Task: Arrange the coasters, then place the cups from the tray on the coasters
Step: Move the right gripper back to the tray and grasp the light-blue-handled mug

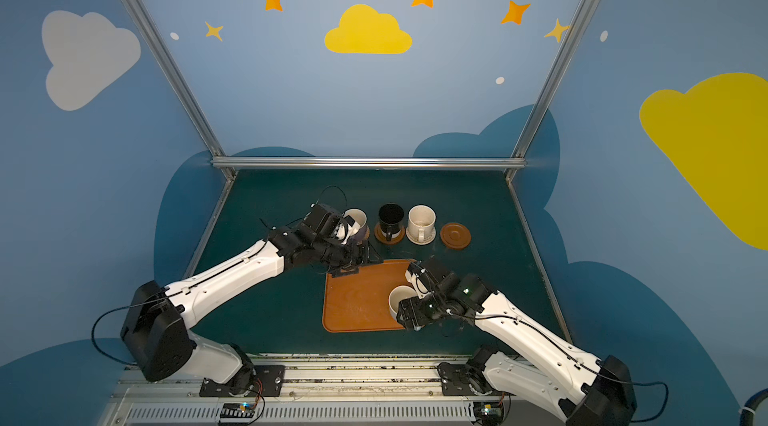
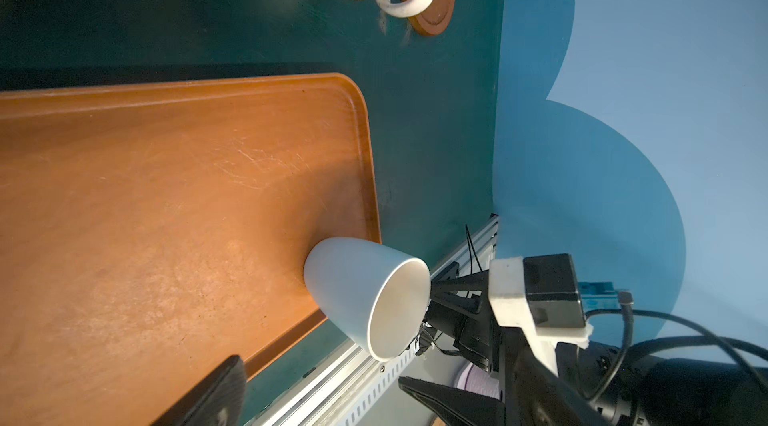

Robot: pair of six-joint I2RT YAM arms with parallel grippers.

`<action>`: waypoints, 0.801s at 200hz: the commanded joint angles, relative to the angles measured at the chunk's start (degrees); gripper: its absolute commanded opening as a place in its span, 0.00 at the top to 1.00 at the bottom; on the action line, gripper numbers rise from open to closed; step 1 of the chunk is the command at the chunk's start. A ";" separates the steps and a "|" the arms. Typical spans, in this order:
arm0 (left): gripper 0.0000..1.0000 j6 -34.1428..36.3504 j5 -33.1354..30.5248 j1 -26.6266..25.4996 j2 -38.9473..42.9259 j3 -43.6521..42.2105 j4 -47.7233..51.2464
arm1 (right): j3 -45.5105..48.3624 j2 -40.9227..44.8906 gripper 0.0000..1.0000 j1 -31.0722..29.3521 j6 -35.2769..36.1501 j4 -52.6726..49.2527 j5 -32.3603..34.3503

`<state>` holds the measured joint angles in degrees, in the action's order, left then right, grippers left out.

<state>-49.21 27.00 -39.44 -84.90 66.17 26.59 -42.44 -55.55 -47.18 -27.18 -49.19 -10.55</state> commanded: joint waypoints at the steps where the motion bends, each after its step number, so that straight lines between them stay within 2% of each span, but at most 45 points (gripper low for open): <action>1: 0.00 -0.75 -0.19 -0.20 1.56 -1.10 -2.04 | 2.27 1.35 0.14 -1.92 -2.85 1.92 3.34; 28: 0.00 -0.80 -0.07 -0.20 1.38 -1.79 -2.57 | 3.58 2.11 0.16 -3.19 -2.22 4.27 6.49; 74: 0.00 -2.12 -0.37 -0.37 2.02 -4.28 -4.47 | 3.59 -0.56 0.32 -5.38 -1.91 6.00 10.57; 126: 0.00 -6.16 -0.68 -0.76 3.61 -9.65 -9.71 | 2.30 -6.58 0.38 -9.04 -3.32 6.89 11.64; 141: 0.00 -6.16 -0.95 -0.80 3.74 -10.09 -9.63 | 2.00 -8.34 0.43 -9.57 -3.82 7.57 12.24; 160: 0.00 -6.49 -1.27 -0.81 4.31 -10.49 -9.84 | -0.22 -9.89 0.51 -11.18 -6.53 4.87 16.62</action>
<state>-54.81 26.44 -40.10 -82.54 56.16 18.39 -39.42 -64.01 -56.90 -30.57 -42.92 0.54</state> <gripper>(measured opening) 0.996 0.518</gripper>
